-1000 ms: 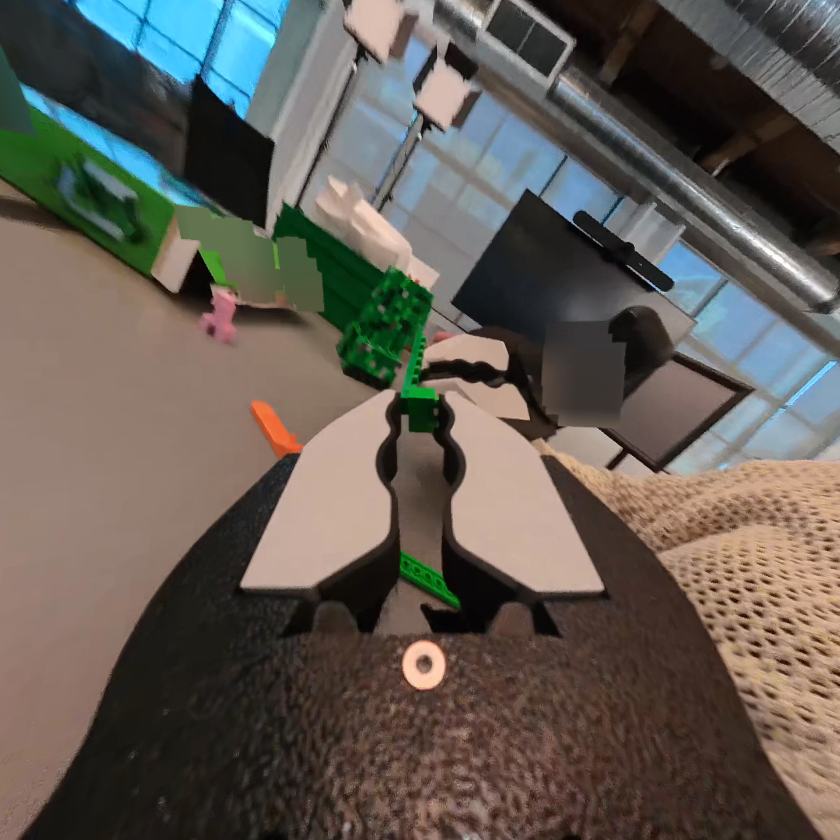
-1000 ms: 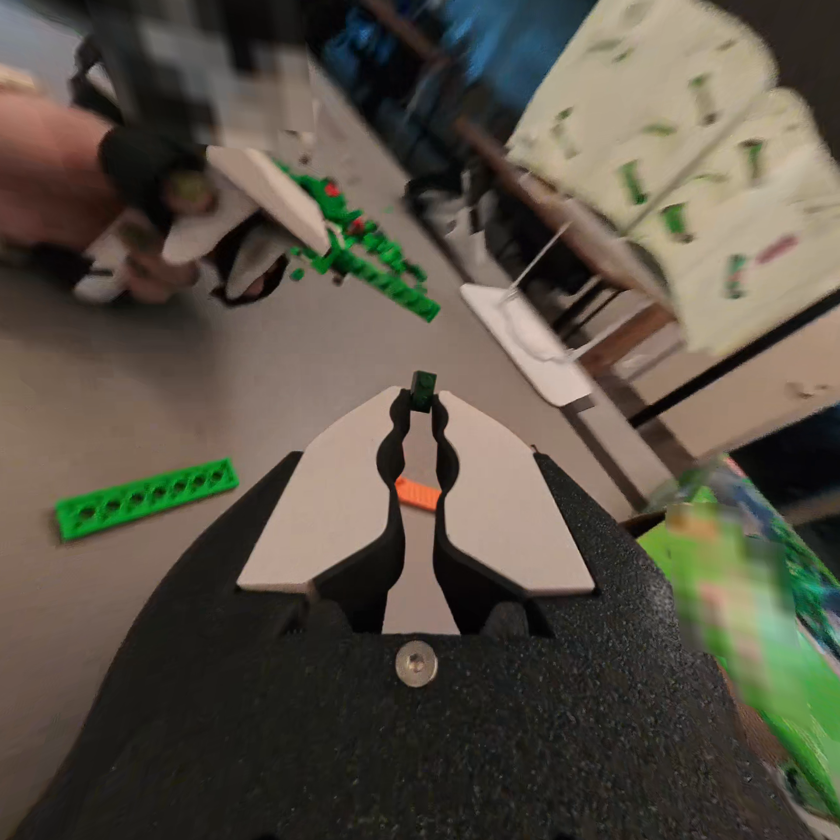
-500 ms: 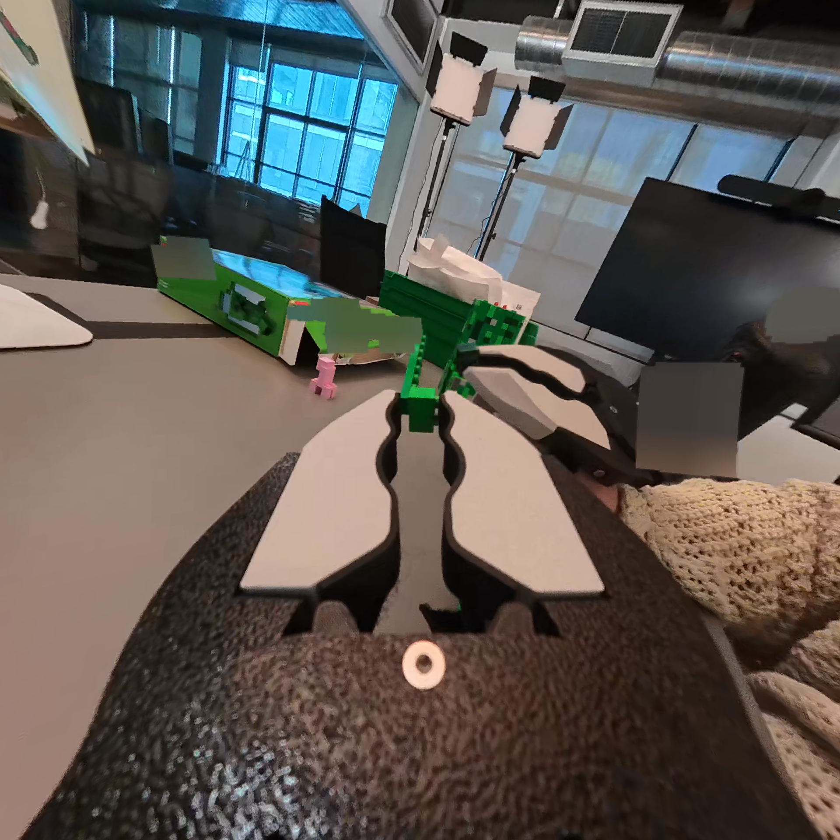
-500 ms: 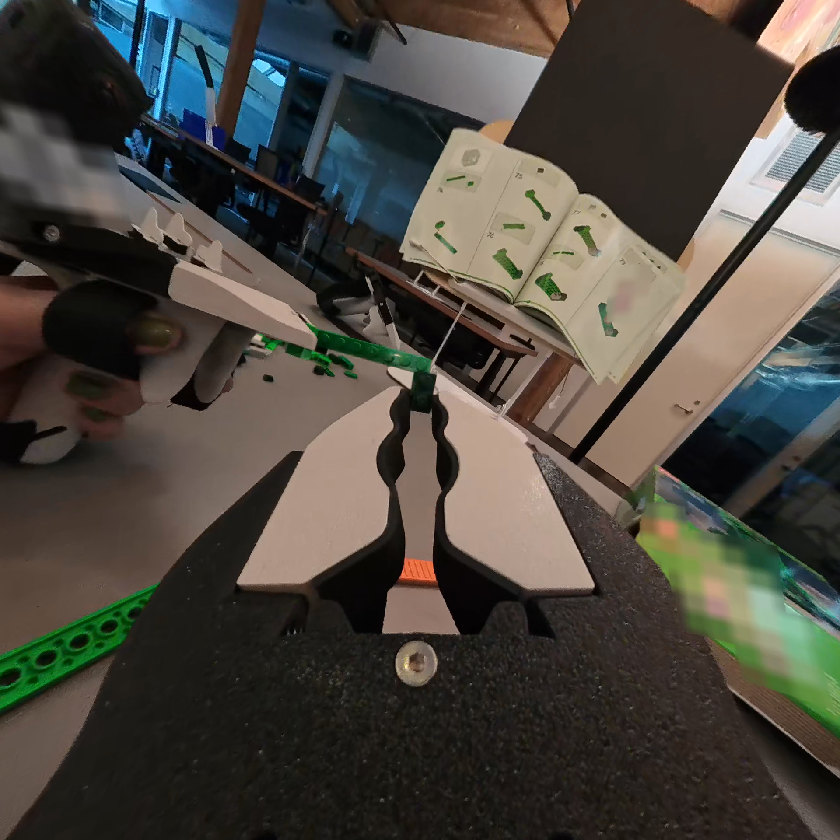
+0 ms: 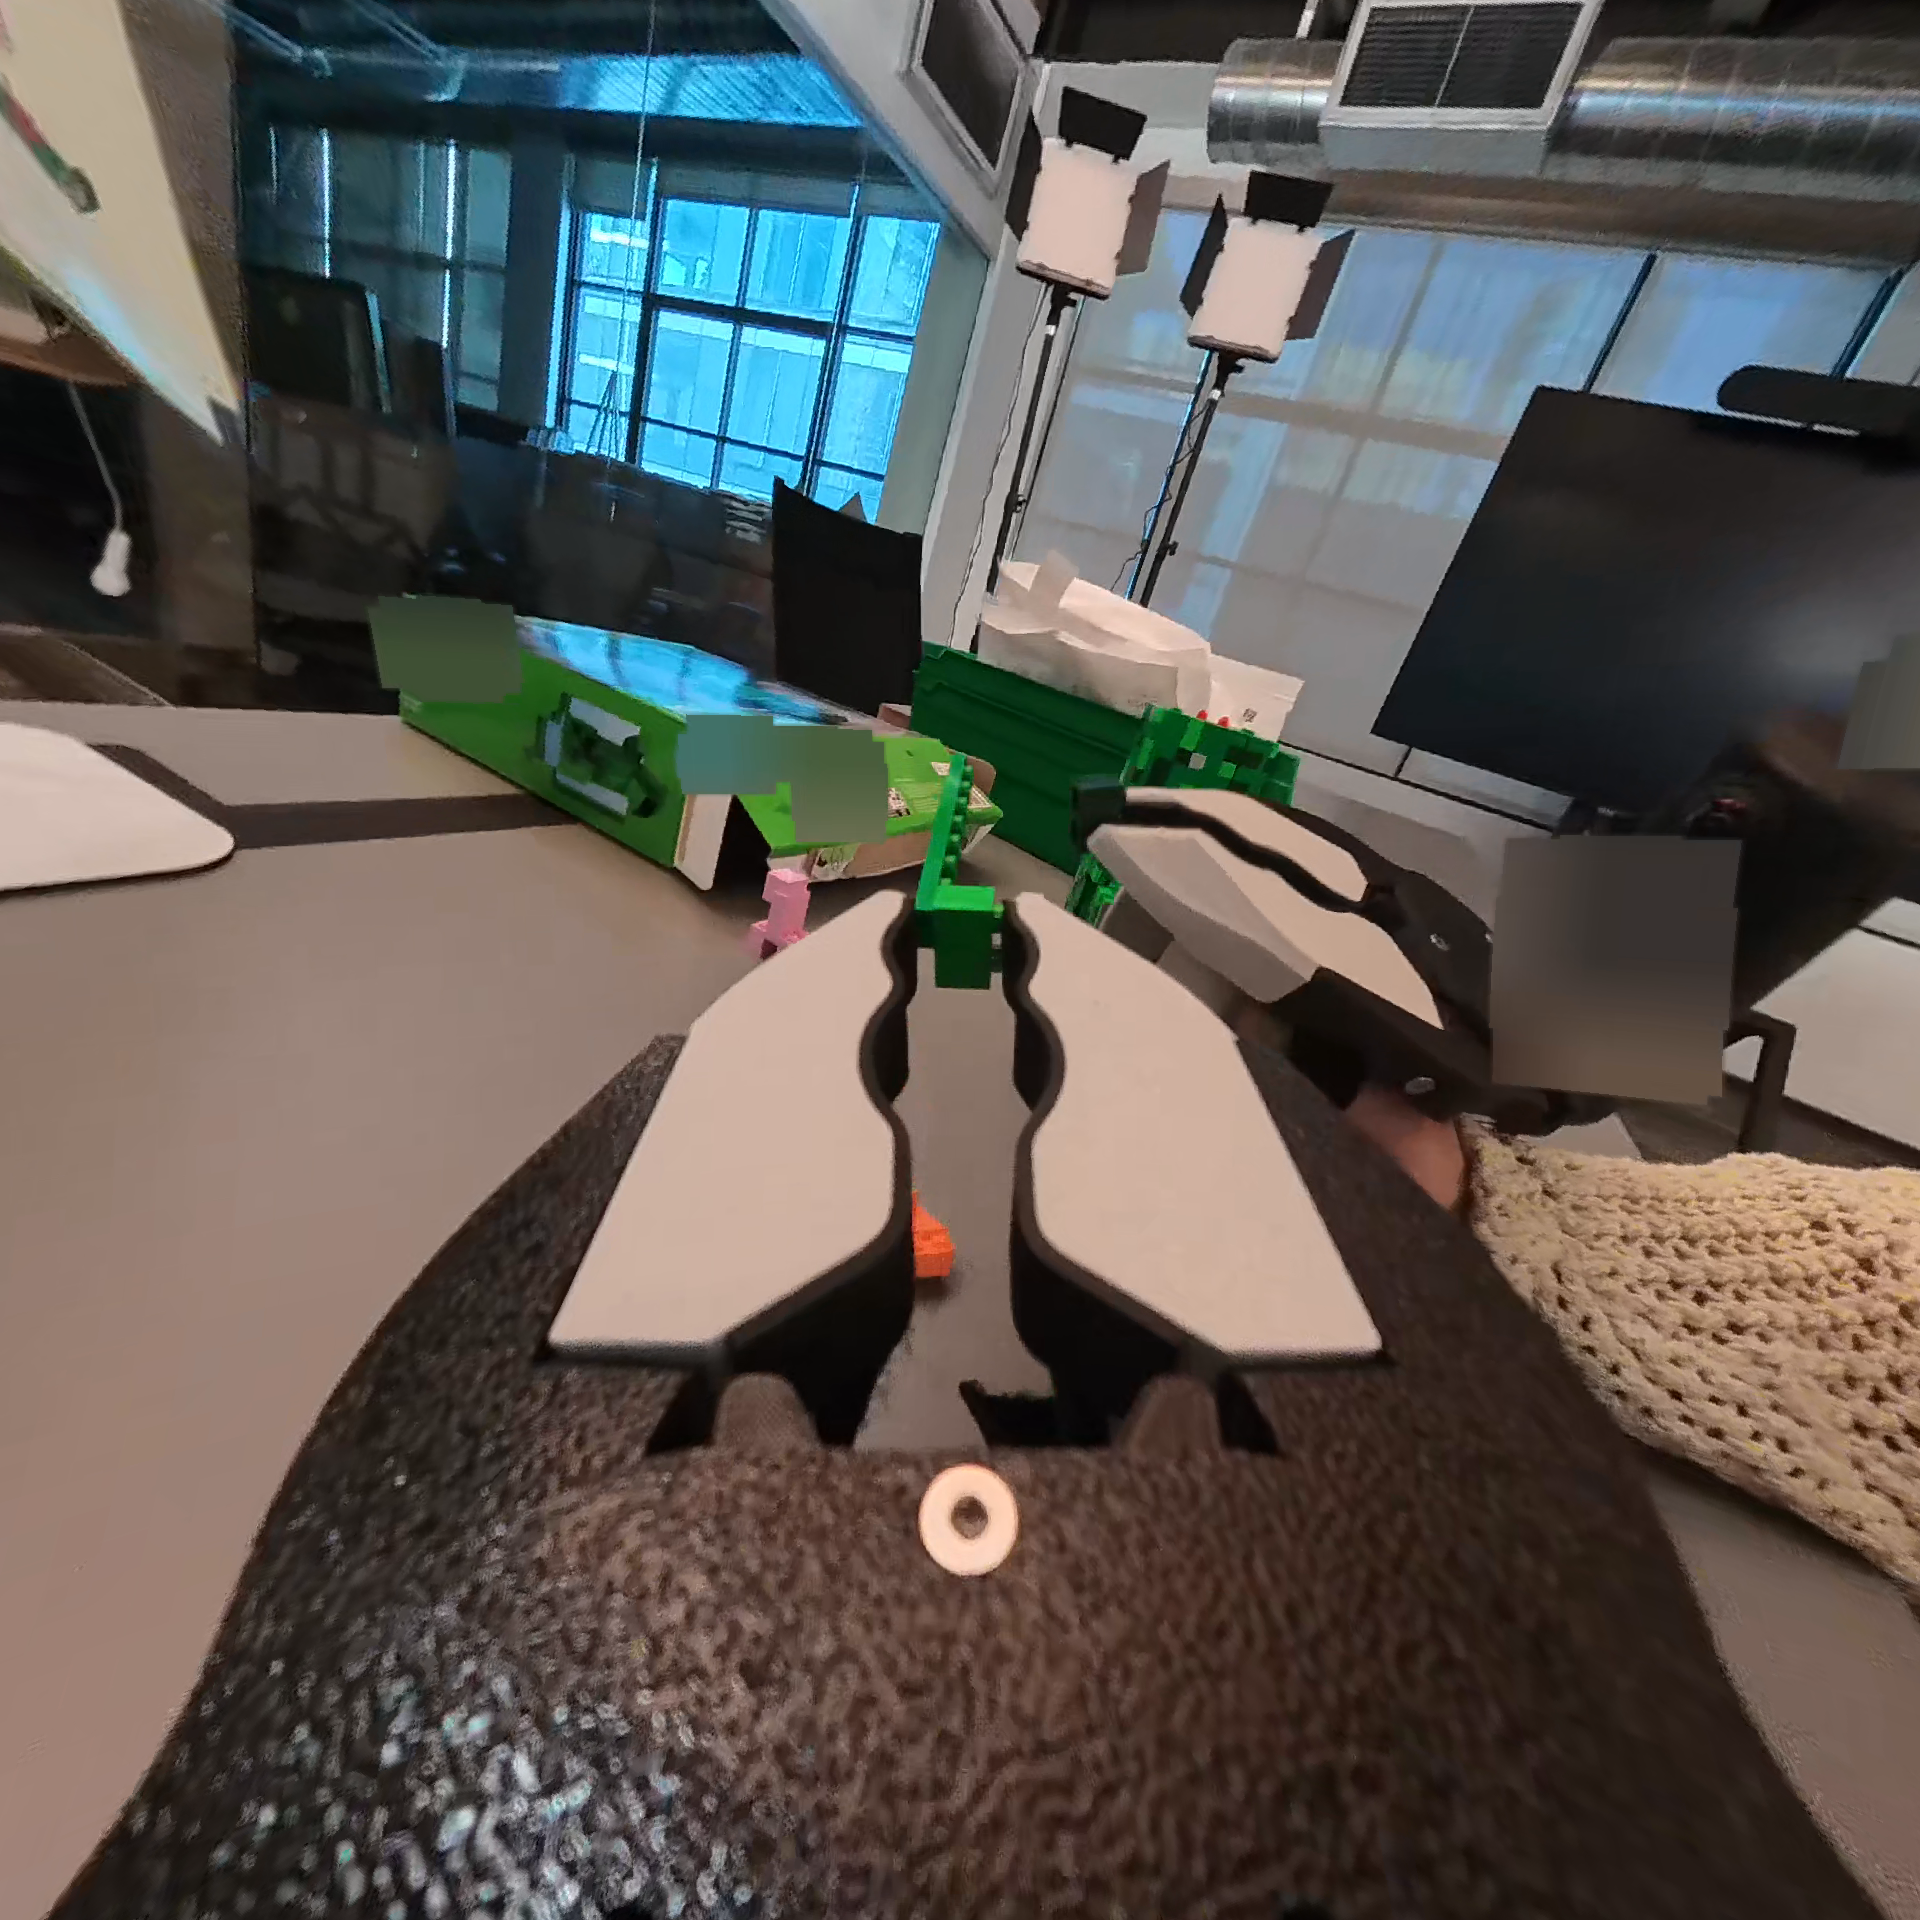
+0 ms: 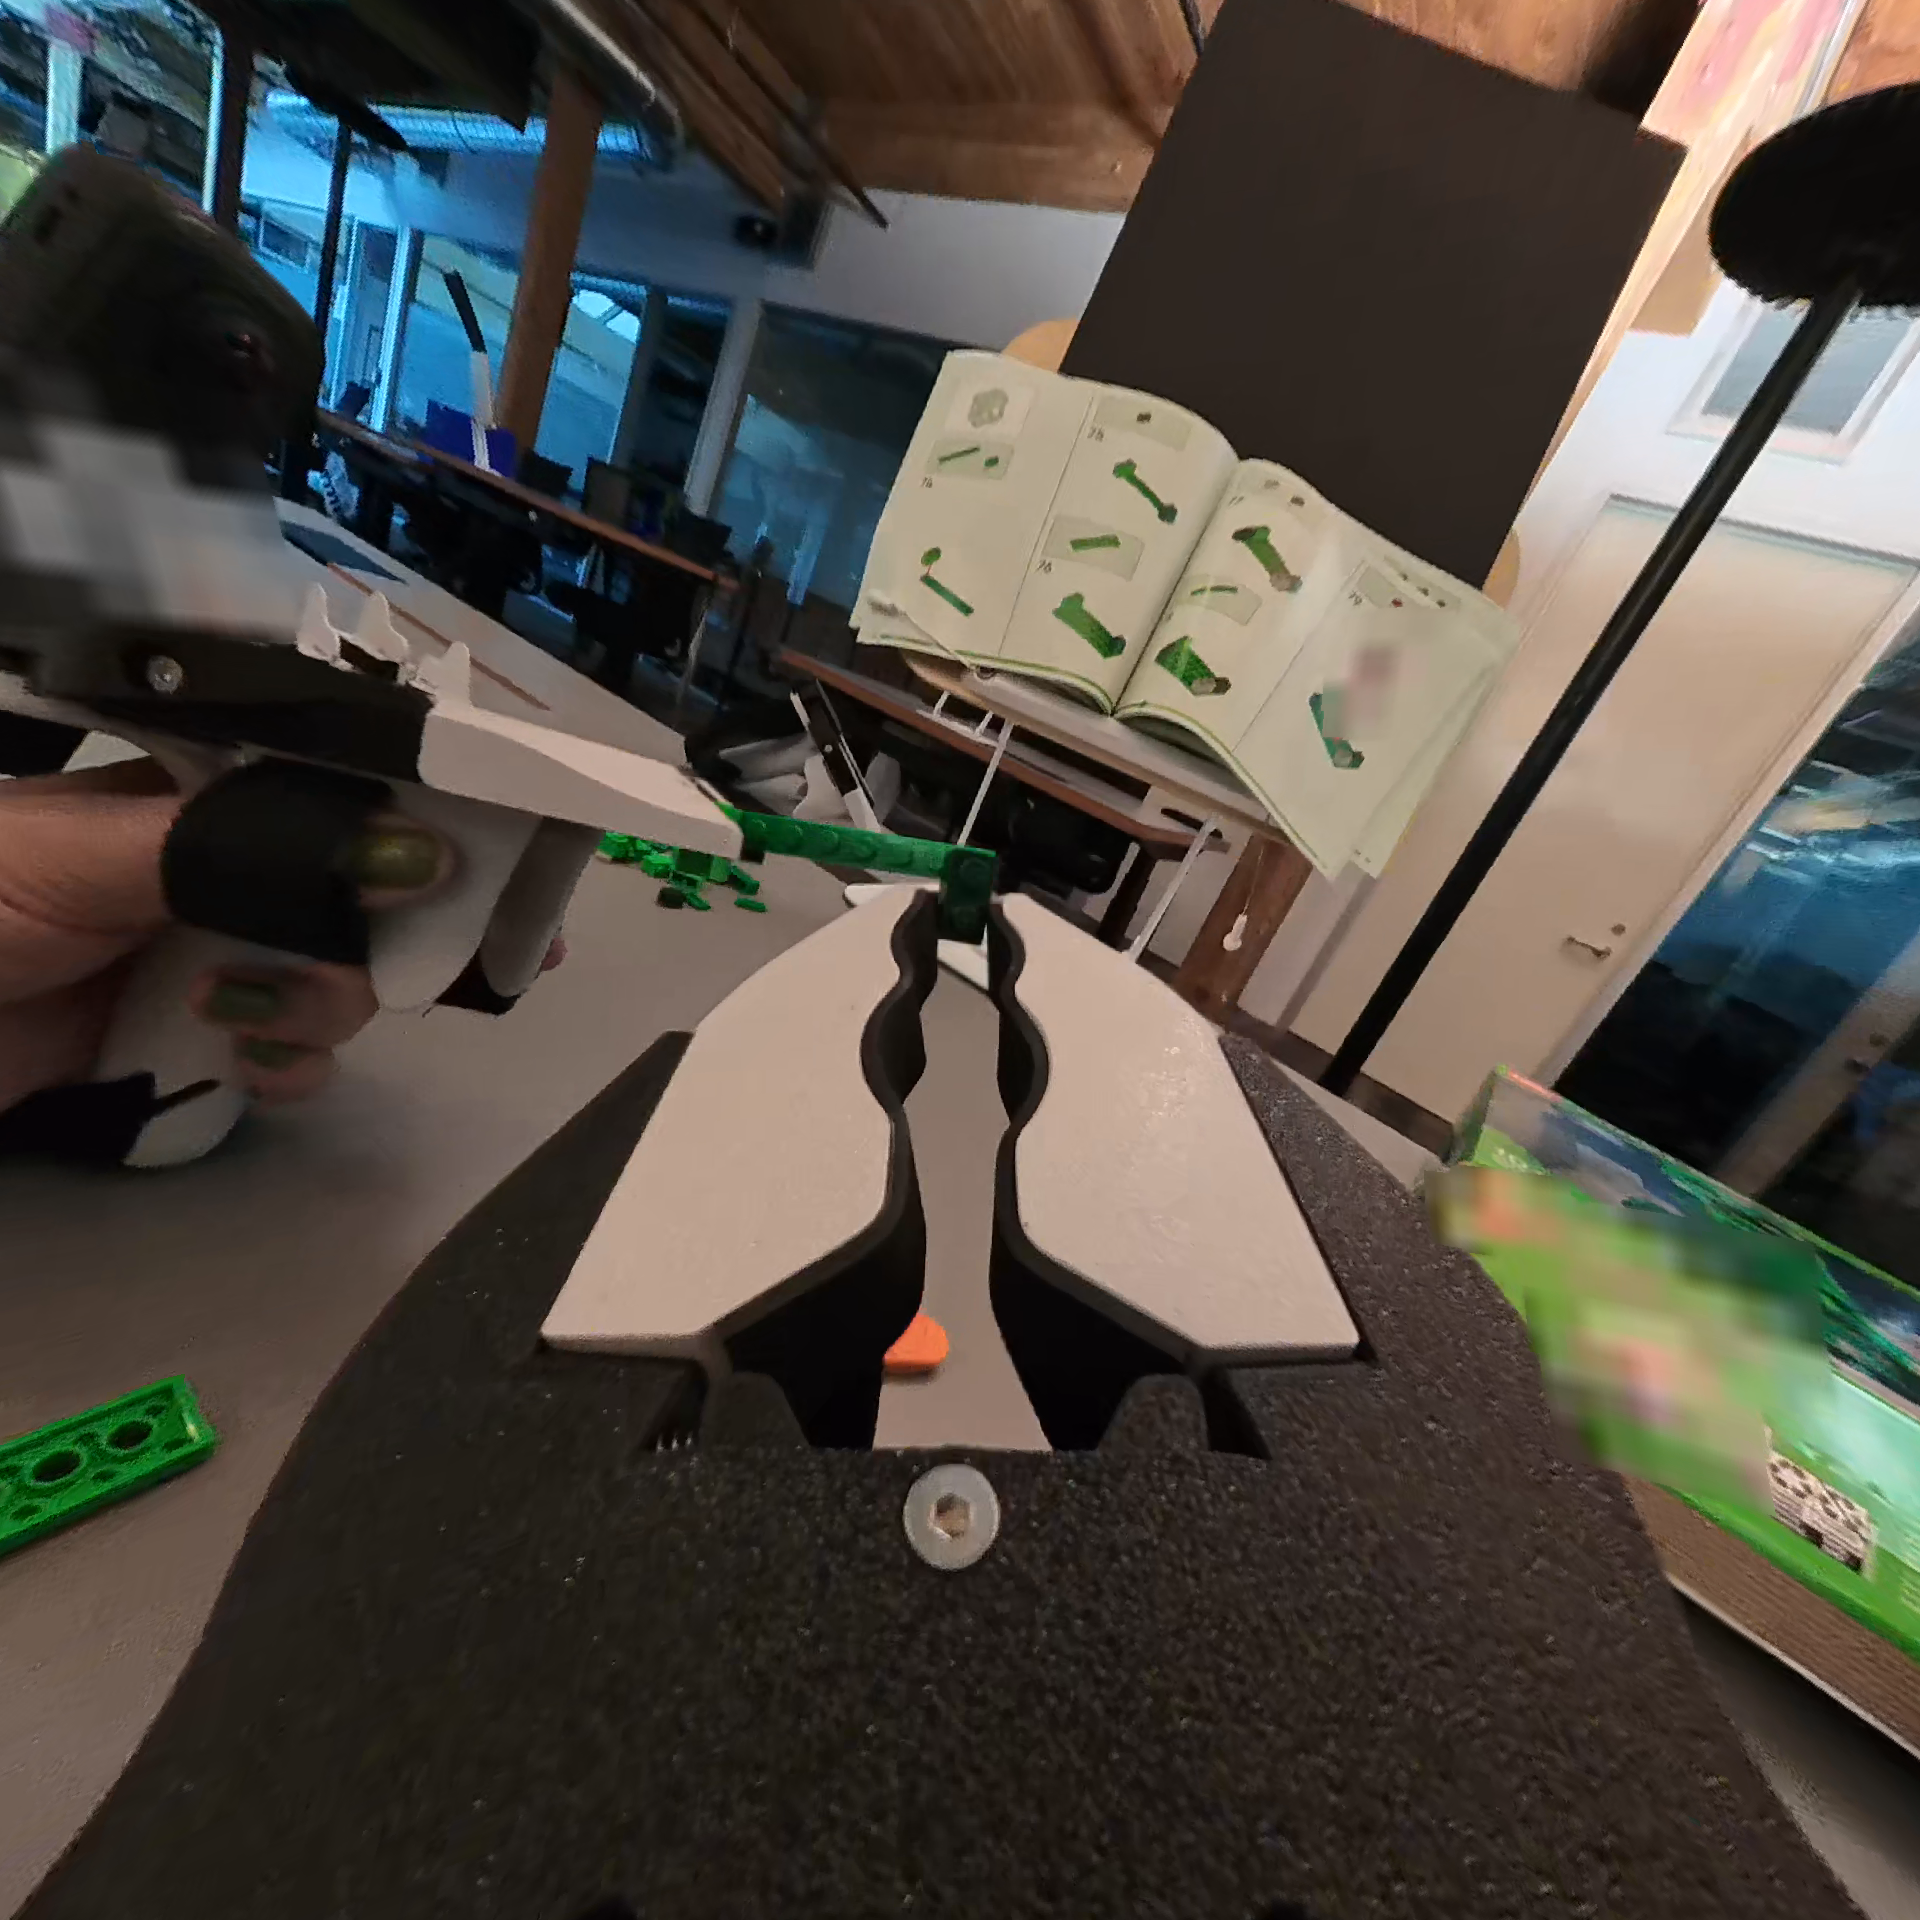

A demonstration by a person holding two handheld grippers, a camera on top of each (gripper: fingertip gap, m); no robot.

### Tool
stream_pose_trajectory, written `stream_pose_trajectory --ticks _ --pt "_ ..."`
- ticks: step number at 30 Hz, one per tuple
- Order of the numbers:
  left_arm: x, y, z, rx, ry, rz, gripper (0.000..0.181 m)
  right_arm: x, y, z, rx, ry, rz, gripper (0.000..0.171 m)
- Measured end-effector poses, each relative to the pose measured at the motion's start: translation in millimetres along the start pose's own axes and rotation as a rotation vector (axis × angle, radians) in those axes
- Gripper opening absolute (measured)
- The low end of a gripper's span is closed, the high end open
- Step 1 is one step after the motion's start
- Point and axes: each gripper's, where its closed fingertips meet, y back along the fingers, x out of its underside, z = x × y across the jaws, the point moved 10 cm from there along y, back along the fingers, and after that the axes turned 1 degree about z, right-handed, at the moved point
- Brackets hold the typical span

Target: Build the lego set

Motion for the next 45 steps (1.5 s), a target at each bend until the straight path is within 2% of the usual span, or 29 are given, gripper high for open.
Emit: stream_pose_trajectory --ticks 10,18,26,35,40,45 --pt "0.6 -0.8 -6.6 0.058 -0.041 0.001 0.015 3.8 -8.5 -3.3 0.007 -0.007 -0.002 0.008" --pt "0.7 -0.5 -9.3 0.040 -0.086 0.024 0.015 4.3 -9.6 -2.2 0.005 0.005 0.007 0.008" --pt "1.4 -3.1 -19.8 0.037 -0.231 0.066 0.015 5.6 -12.7 0.6 0.012 0.029 0.051 0.008" --pt "-1.1 -0.4 -22.4 -0.078 -0.422 0.129 0.015 9.6 -14.9 -2.9 0.018 -0.009 0.119 0.008" --pt "-7.9 8.3 -20.2 -0.115 -0.551 0.125 0.015 17.0 -16.1 -4.7 -0.126 0.035 0.237 0.008" --pt "-13.6 15.1 -15.6 -0.137 -0.597 0.142 0.015 16.5 -8.9 -12.8 -0.492 0.052 0.586 0.008"
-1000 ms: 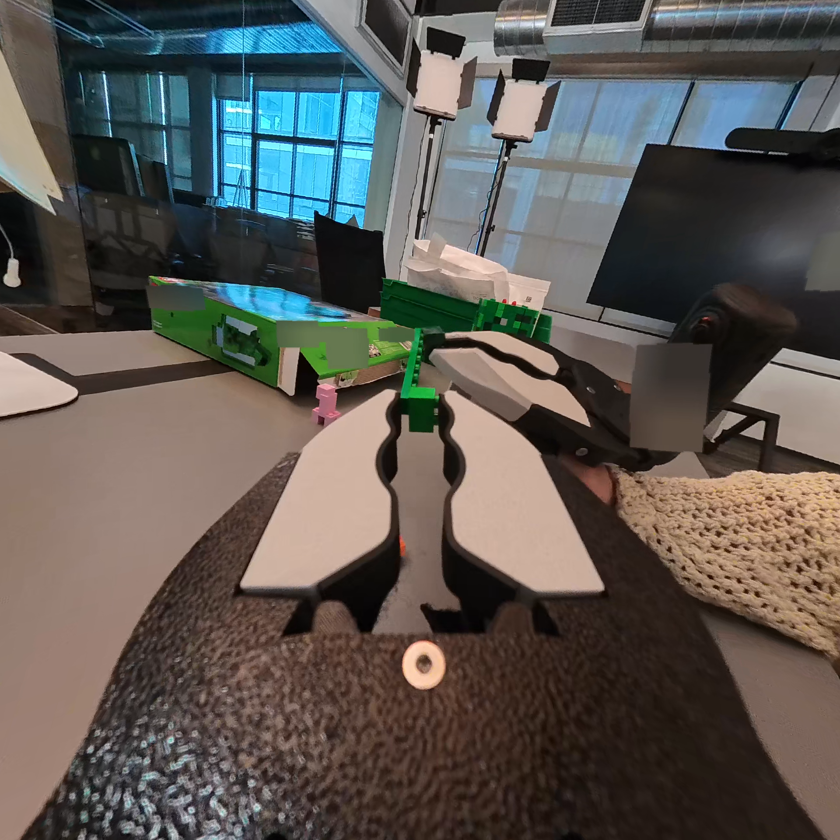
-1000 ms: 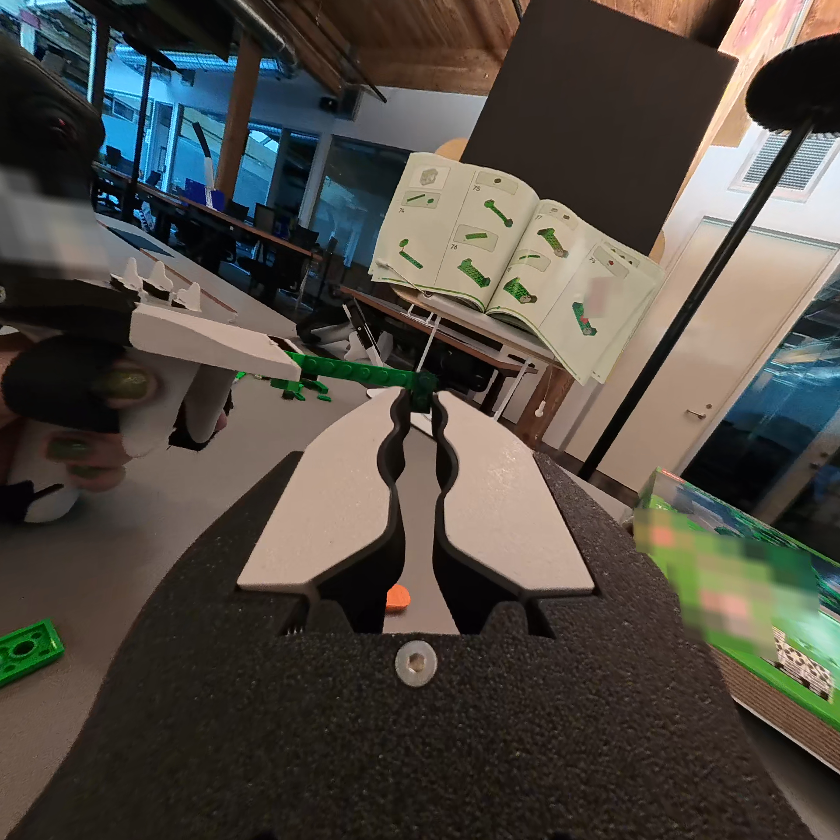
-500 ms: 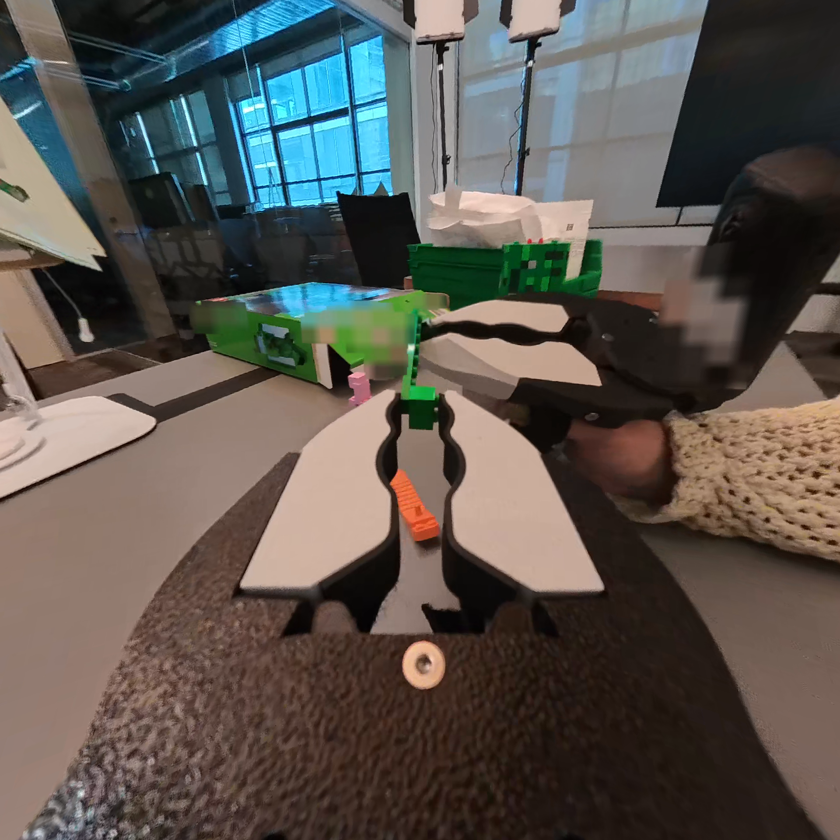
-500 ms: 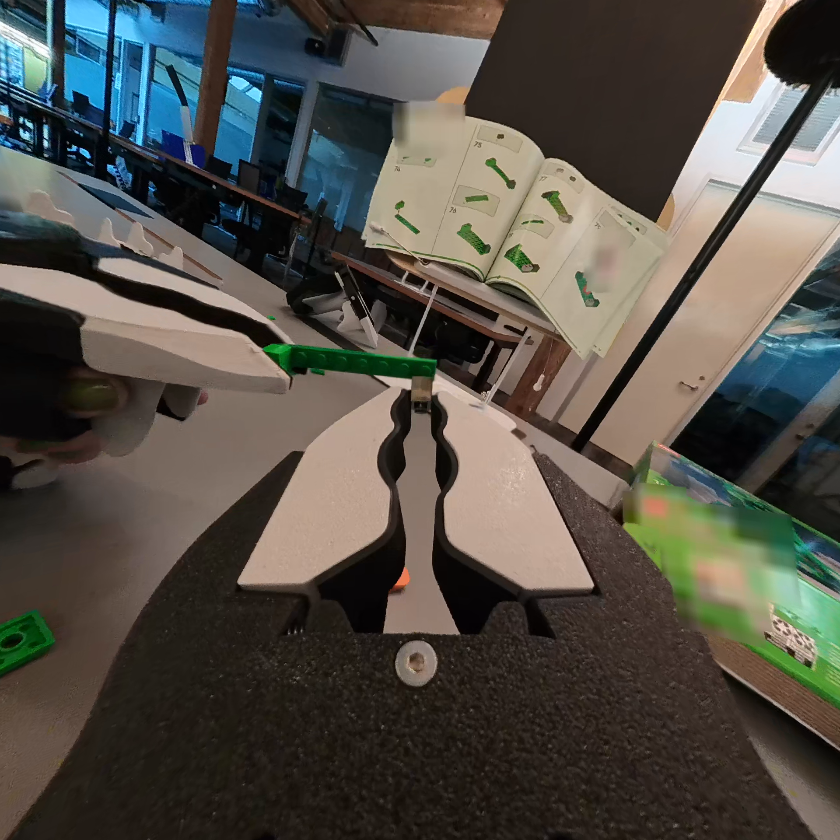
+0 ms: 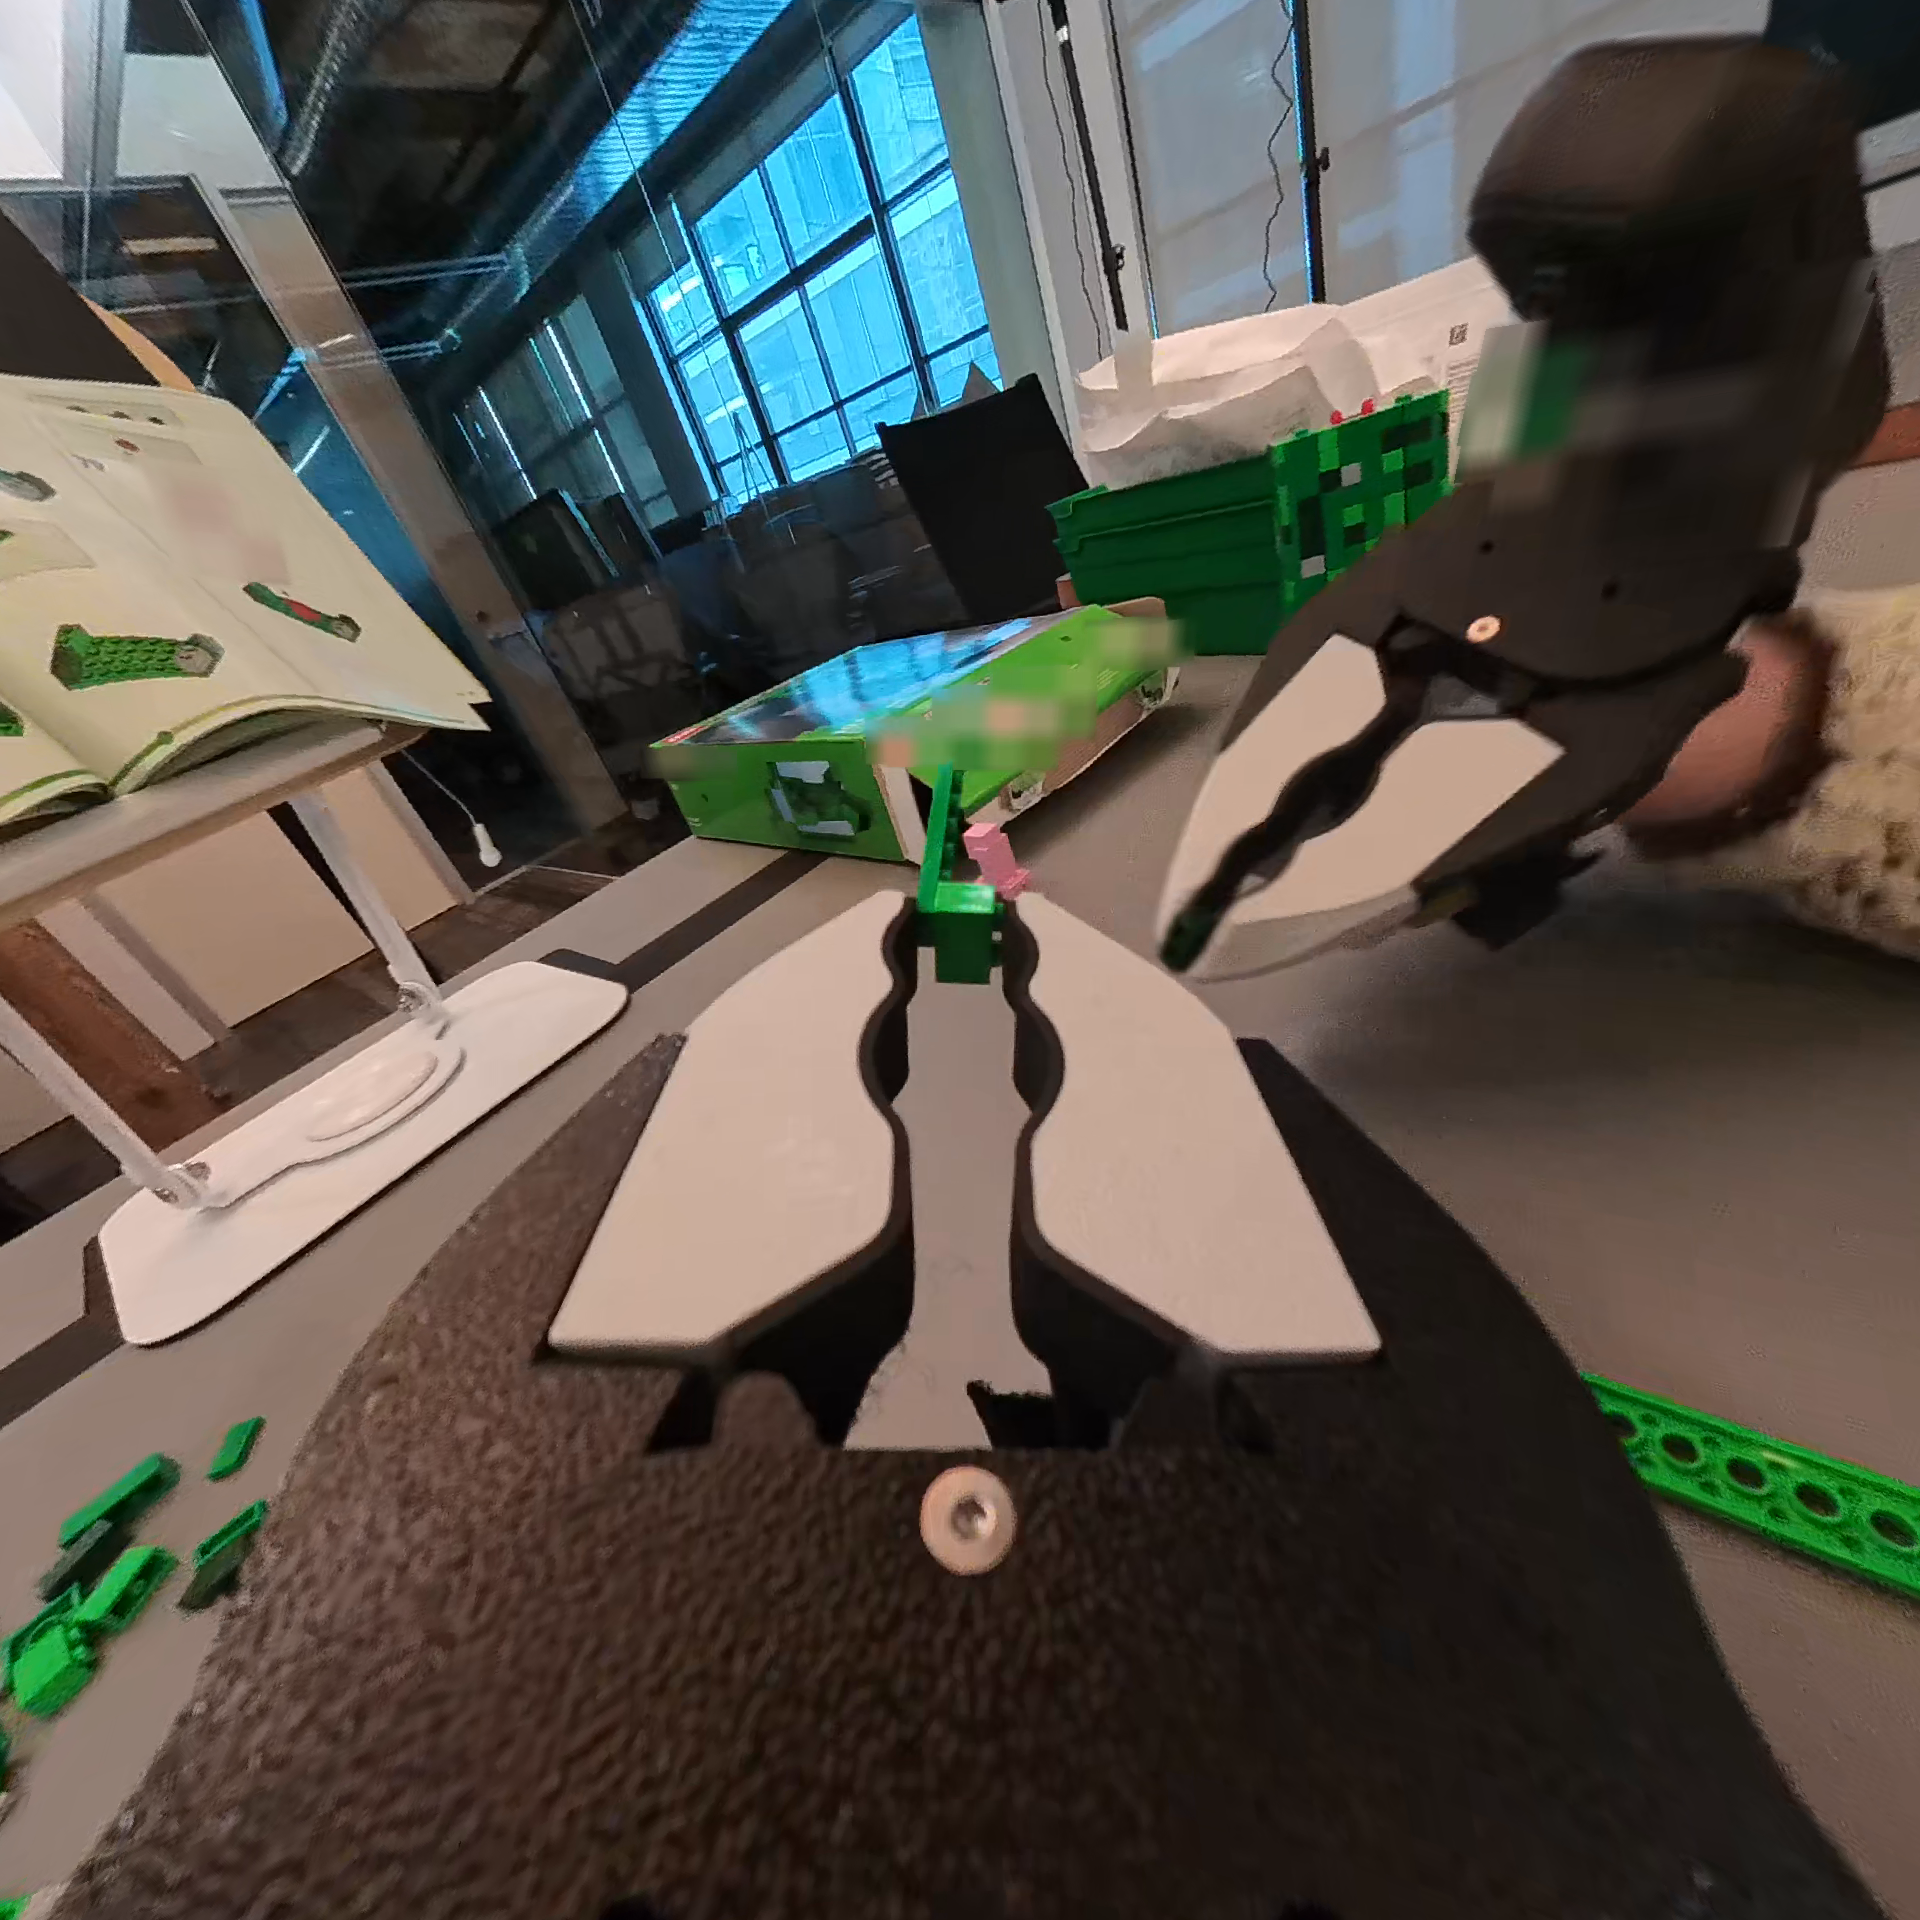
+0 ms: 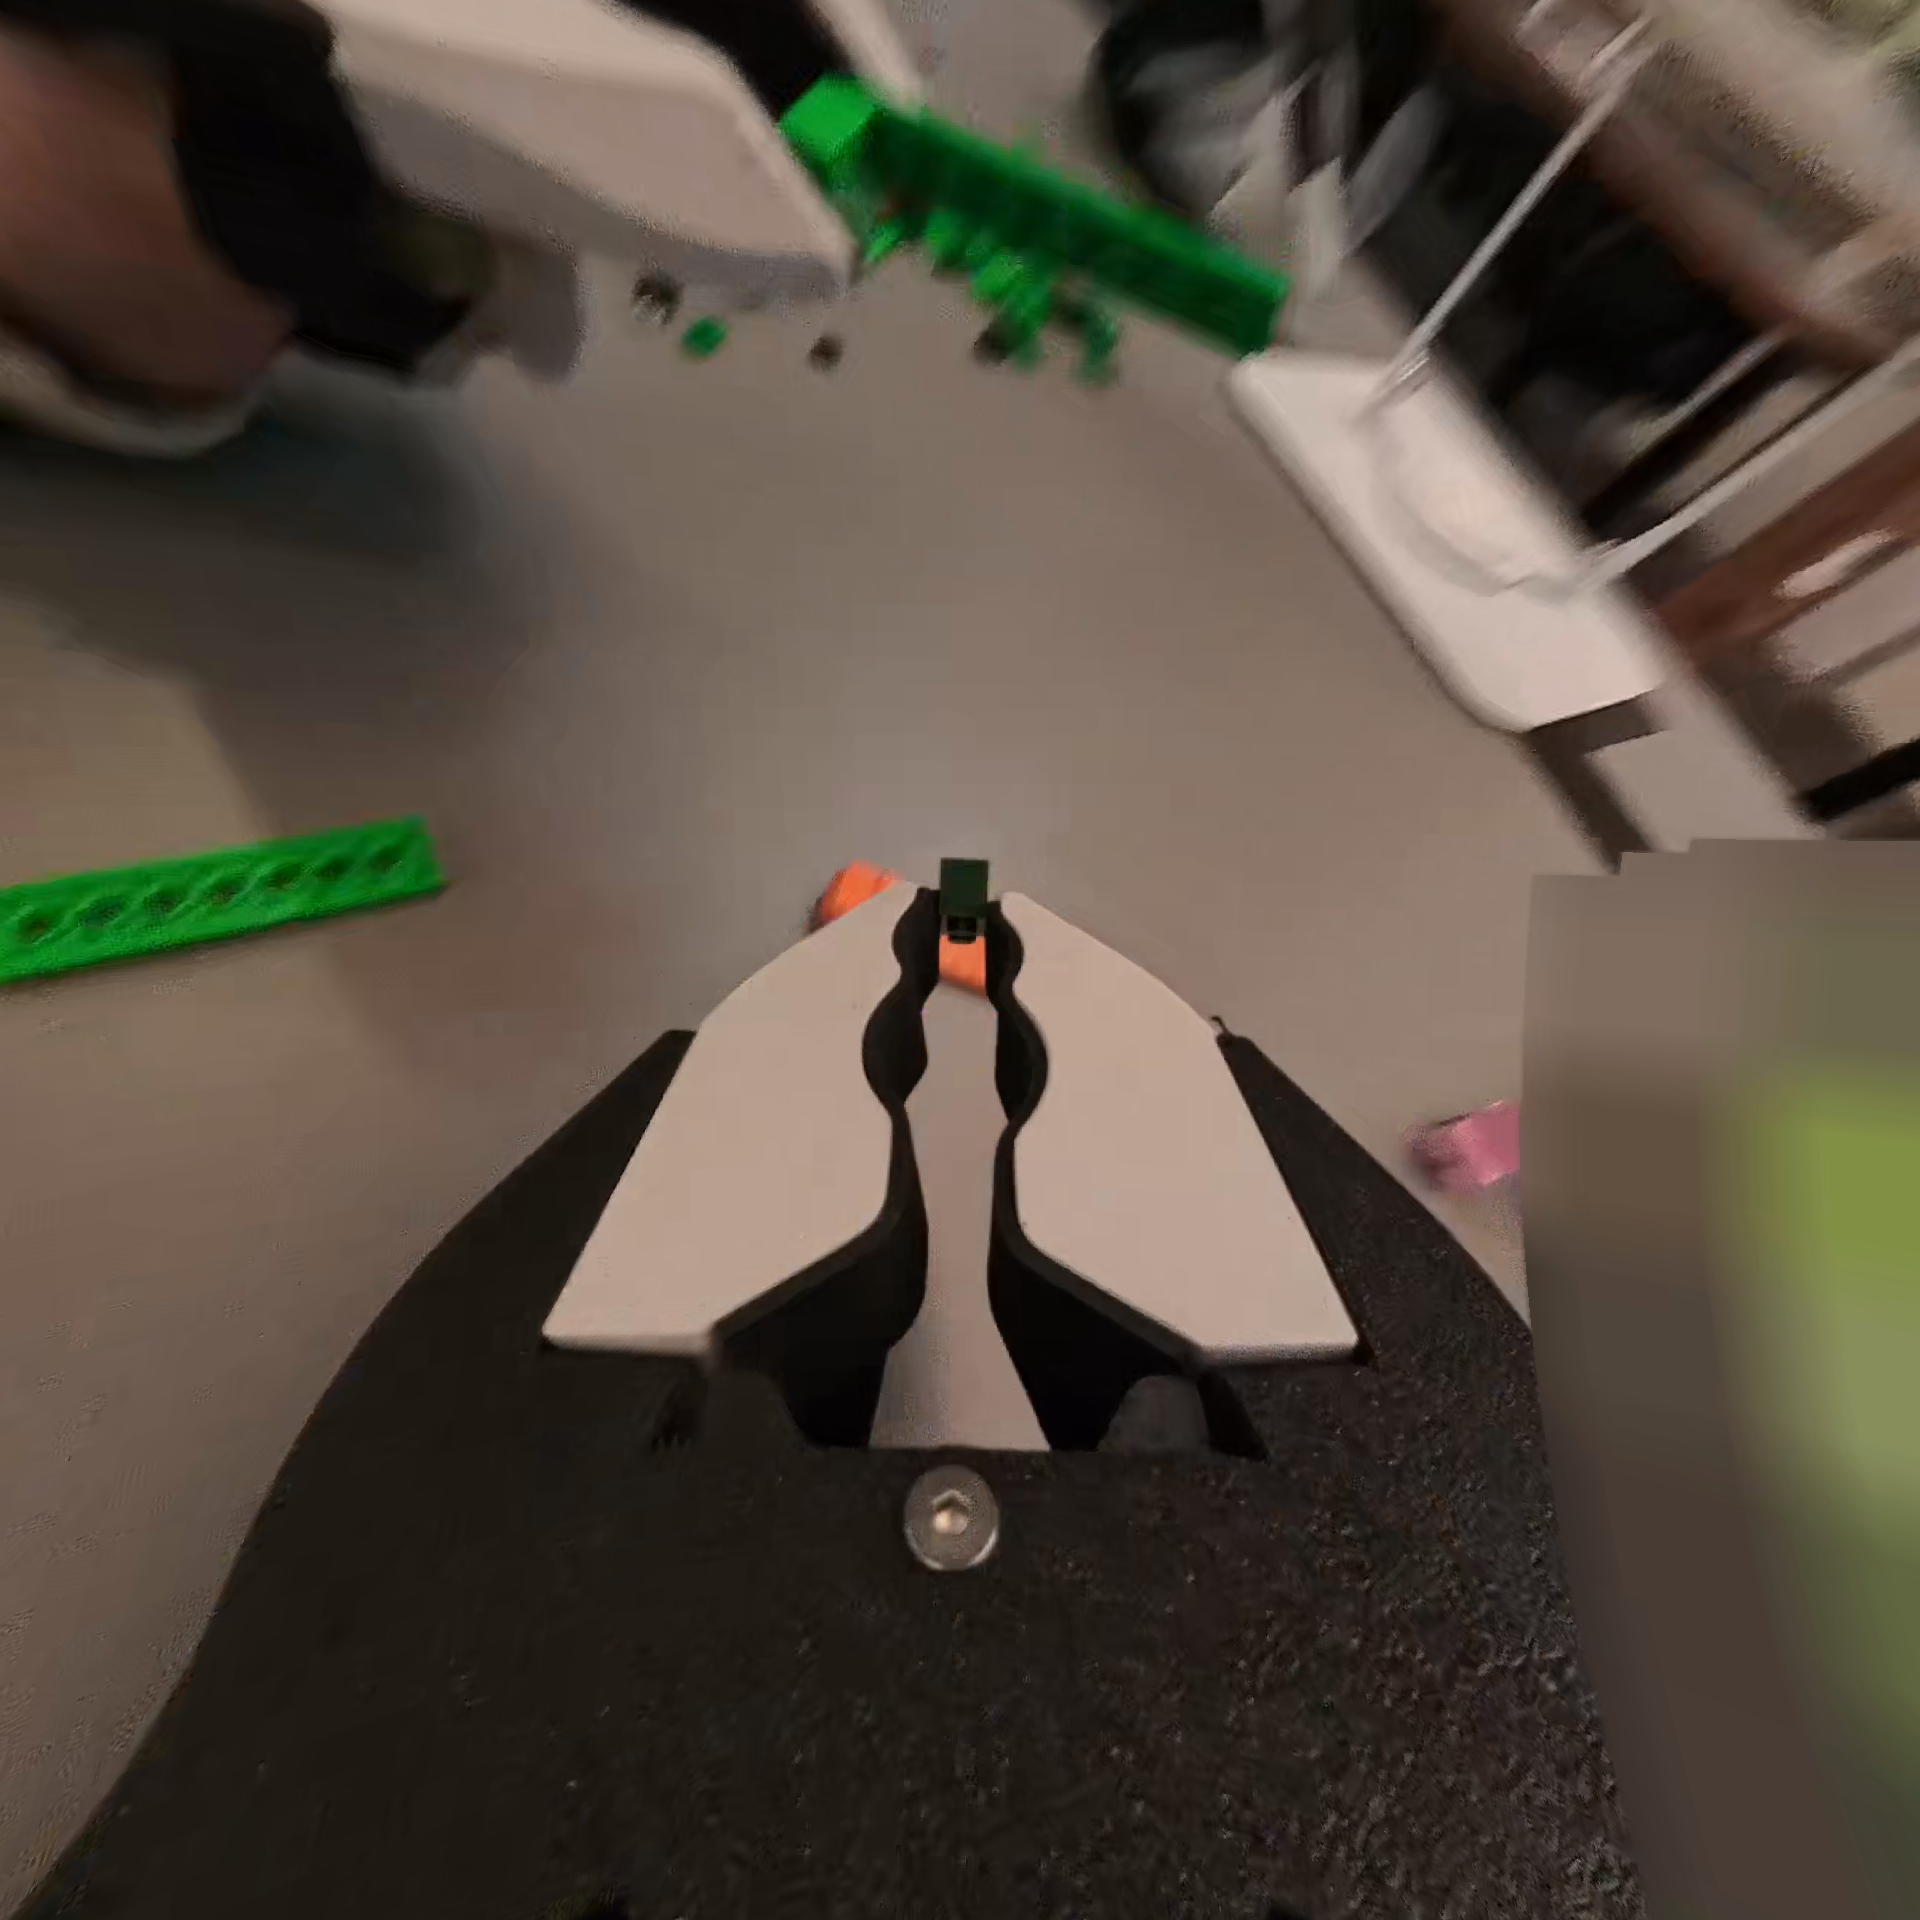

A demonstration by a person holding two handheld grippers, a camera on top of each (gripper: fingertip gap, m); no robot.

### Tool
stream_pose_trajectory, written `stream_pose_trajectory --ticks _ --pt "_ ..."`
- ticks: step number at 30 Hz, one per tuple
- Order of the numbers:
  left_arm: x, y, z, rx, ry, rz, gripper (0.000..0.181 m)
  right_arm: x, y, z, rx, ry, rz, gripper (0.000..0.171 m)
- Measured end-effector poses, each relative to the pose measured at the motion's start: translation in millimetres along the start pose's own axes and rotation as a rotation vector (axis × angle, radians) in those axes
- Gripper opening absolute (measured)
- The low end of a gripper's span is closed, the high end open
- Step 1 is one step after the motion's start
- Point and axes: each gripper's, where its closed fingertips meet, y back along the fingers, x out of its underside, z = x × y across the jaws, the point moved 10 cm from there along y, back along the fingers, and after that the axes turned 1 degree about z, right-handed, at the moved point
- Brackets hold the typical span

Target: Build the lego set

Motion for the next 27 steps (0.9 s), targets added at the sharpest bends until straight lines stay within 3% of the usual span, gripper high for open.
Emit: stream_pose_trajectory --ticks 9,12,14,17,19,24,27 --pt "6.2 -6.7 -6.8 0.071 0.019 0.060 0.015 -4.7 13.0 7.4 -0.439 0.116 0.781 0.008" --pt "6.0 -7.0 -8.7 0.086 0.024 0.065 0.015 -5.0 2.8 9.3 -0.494 0.152 0.931 0.008" --pt "6.9 -7.5 -9.5 0.097 0.039 0.070 0.015 -5.6 -2.5 9.1 -0.505 0.157 0.940 0.008" --pt "7.2 -7.1 -8.4 0.102 0.061 0.069 0.015 -7.0 0.0 6.1 -0.469 0.119 0.870 0.030" --pt "6.5 -6.2 -7.0 0.103 0.080 0.053 0.015 -9.0 4.5 0.7 -0.422 0.055 0.735 0.036" --pt "1.9 -4.7 -9.4 0.261 0.194 -0.073 0.015 -22.1 17.0 -14.9 -0.250 -0.134 0.032 0.042" --pt "1.1 -4.2 -9.1 0.312 0.244 -0.095 0.015 -23.1 33.0 -18.0 -0.282 -0.203 -0.305 0.037"
